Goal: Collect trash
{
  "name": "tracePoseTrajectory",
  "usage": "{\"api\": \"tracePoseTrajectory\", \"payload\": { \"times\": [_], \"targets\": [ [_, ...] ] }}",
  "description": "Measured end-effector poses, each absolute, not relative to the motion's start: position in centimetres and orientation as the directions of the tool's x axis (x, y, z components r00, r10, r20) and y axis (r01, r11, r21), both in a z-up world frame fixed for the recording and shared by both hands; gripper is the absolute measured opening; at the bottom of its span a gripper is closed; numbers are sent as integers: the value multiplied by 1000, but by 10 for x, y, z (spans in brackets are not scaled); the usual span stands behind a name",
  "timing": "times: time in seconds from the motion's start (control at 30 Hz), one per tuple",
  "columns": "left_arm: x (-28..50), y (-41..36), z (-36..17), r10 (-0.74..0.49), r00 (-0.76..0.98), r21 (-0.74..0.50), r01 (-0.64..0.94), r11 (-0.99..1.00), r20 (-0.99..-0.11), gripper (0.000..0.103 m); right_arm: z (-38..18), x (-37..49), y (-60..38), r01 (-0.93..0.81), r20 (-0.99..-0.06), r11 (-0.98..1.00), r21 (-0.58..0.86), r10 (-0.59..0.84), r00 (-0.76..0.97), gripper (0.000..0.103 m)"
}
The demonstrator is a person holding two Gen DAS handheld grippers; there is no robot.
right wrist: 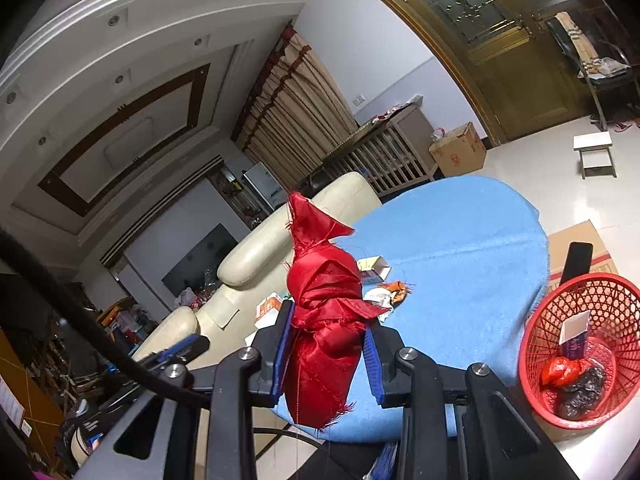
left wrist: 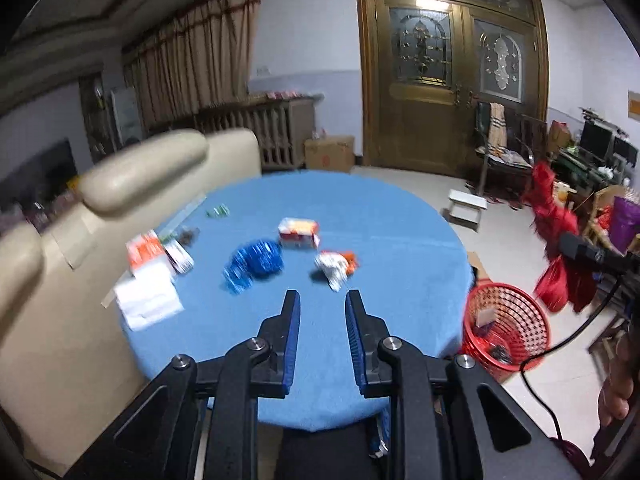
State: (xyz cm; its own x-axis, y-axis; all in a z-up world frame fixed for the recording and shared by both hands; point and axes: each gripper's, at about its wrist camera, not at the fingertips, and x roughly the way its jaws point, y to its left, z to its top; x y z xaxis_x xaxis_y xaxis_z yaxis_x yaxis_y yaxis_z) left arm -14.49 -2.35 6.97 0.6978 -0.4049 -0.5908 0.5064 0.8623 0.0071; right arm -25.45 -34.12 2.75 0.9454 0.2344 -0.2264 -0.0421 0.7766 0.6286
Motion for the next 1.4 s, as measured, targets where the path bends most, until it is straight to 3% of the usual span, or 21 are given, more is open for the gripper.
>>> {"api": "tracePoseTrajectory", "payload": {
  "times": [0.17, 0.37, 0.43, 0.57, 0.9, 1.17, 1.3, 1.4],
  "targets": [
    [-123, -20, 8, -422, 496, -86, 566, 820, -759, 25, 22, -256, -350, -20, -233, 767, 641, 220, 947, 34],
    [-138, -49, -49, -414, 281, -119, 687, 717, -866, 27, 14, -257, -353, 16, -267, 763, 646, 207, 941, 34],
    [-142, -67, -68, -399, 212, -134, 719, 682, -892, 45, 15, -258, -357, 25, -267, 757, 653, 199, 943, 34],
    [-143, -94, -103, -344, 122, -146, 740, 657, -931, 49, 12, -264, -367, 44, -265, 743, 667, 182, 947, 34],
    [-144, -140, -149, -253, 117, -67, 784, 617, -960, 55, -4, -276, -389, 80, -281, 711, 699, 170, 945, 34],
    [-131, -142, -171, -251, 91, -101, 746, 658, -964, 56, -7, -276, -394, 79, -280, 702, 708, 176, 944, 34],
    [-126, -129, -171, -274, 93, -123, 726, 676, -957, 49, -5, -279, -393, 81, -279, 696, 713, 175, 944, 34],
    [-128, -124, -166, -298, 116, -123, 728, 674, -947, 38, -1, -281, -391, 83, -280, 699, 710, 173, 944, 34]
  ]
}}
